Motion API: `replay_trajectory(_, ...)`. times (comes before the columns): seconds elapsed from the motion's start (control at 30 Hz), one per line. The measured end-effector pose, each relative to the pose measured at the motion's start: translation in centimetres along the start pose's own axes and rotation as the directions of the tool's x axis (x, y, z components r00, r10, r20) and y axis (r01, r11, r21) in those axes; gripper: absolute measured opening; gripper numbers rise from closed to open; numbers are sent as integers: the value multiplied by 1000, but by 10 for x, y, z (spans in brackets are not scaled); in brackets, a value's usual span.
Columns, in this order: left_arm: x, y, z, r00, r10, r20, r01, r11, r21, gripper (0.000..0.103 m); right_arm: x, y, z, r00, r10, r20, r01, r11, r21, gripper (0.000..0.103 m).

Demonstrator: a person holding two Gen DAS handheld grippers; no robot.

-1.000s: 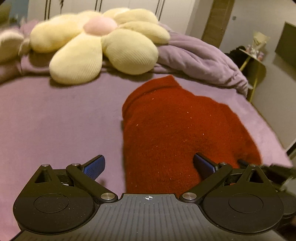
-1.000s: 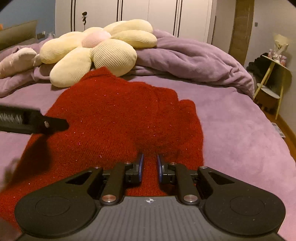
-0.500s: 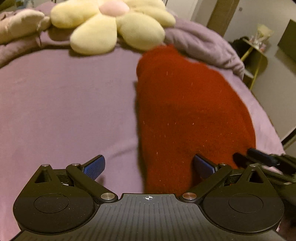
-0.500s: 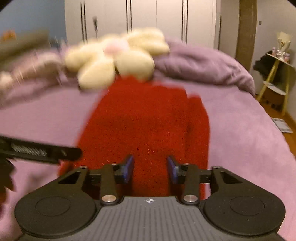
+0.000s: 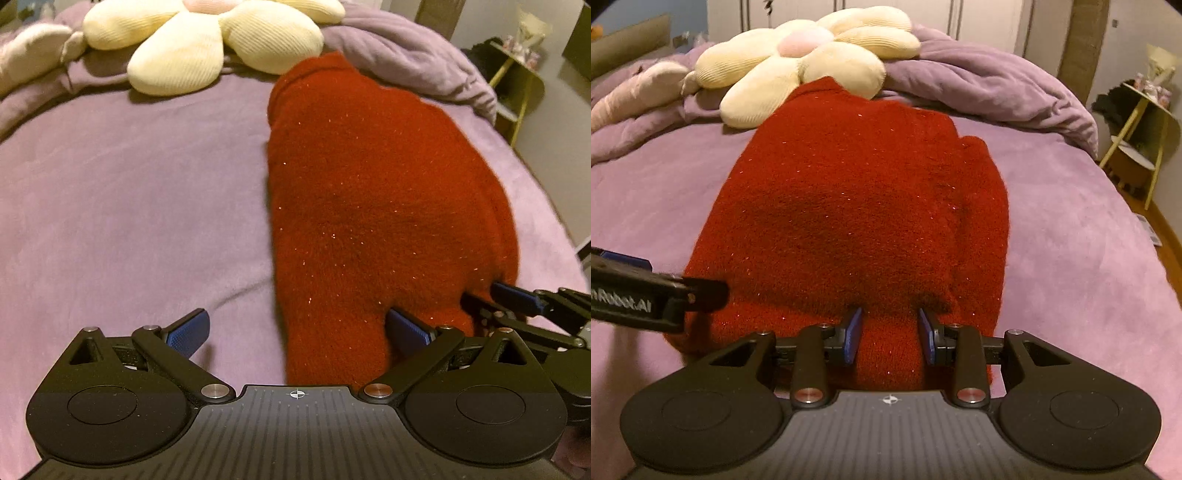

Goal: Fold small clothes

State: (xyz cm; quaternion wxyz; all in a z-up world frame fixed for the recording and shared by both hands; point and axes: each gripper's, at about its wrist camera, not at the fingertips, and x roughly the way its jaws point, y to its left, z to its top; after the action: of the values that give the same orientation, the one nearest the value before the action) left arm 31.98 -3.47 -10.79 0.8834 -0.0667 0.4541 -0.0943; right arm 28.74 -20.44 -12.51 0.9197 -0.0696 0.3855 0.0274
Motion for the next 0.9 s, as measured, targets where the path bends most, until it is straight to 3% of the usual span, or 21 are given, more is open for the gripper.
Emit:
replay_trajectory(0.03,-4,7,0,999,-33,-4,33,999,-14,103,-4,1,-1,1000,4,8,-4,1000,-13,35)
replay_trajectory(0.1,-13,25,1,994,-109,16,110,992,-59,103,-19,-1,-5,999,20,51,-19,1000,-15,49)
replay_trajectory(0.13,-15,35,2,990,-140,33,143,986,-84,103,-28,-6,-9,997,25,74,-25,1000,3,77)
replay_trajectory(0.17,-16,46,2,984,-168,53,173,978,-114,103,-35,-13,-12,995,24,93,-27,999,31,93)
replay_trajectory(0.3,7,78,14,964,-258,65,266,938,-220,103,-37,-63,-16,985,112,130,-139,965,221,93)
replay_trajectory(0.37,26,85,19,943,-329,55,332,905,-265,103,-26,-89,-13,971,185,153,-228,909,348,93)
replay_trajectory(0.47,50,90,24,899,-431,75,432,847,-311,103,5,-119,-7,926,333,181,-379,804,458,93)
replay_trajectory(0.63,73,89,35,851,-517,96,518,792,-325,103,50,-129,-6,883,438,168,-459,733,502,94)
replay_trajectory(0.73,82,85,43,831,-545,107,546,765,-341,103,67,-127,-9,839,509,192,-527,672,521,94)
replay_trajectory(0.8,89,81,48,822,-559,108,557,750,-356,103,76,-124,-10,829,516,215,-540,643,542,94)
replay_trajectory(0.9,94,77,54,812,-569,127,573,737,-359,98,85,-121,-5,831,507,228,-540,636,552,87)
